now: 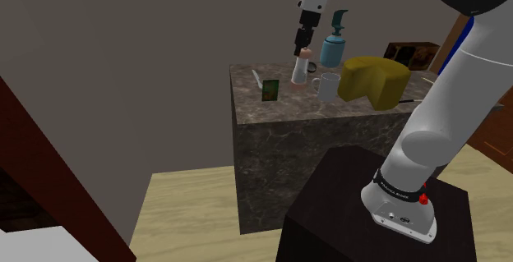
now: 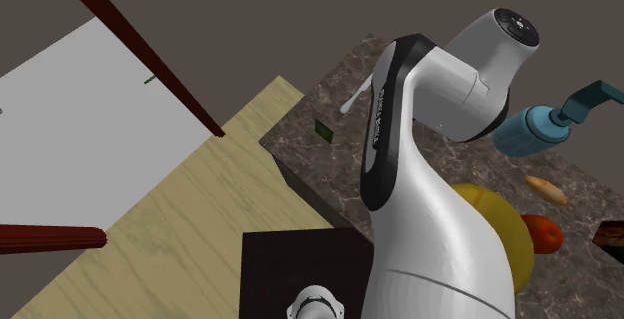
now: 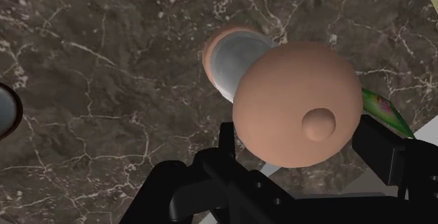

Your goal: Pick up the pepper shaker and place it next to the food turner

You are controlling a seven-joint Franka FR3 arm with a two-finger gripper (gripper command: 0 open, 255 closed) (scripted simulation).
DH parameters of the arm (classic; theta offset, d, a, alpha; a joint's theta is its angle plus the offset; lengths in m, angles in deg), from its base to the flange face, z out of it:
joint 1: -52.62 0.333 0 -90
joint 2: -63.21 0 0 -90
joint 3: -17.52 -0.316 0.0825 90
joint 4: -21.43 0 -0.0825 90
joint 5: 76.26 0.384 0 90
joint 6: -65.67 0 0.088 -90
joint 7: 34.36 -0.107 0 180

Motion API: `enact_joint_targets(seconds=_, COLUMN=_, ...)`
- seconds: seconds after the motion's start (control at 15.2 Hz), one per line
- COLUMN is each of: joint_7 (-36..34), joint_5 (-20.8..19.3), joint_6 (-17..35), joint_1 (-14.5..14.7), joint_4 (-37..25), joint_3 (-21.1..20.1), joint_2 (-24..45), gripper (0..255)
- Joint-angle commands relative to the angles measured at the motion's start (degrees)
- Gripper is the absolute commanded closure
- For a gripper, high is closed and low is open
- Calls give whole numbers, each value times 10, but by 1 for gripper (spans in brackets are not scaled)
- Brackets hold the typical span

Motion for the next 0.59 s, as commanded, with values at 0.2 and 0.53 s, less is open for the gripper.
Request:
enact_joint_targets(seconds=0.2, joint_7=-7, joint_5=-1, joint_6=-39, joint_1=0, joint_4=-41, joint_3=0, joint_2=2, gripper=255)
enact_joint_targets(seconds=0.53, joint_7=-13, joint_5=-1, joint_6=-77, joint_1=0, joint_4=-82, joint_3=1, joint_2=4, gripper=255)
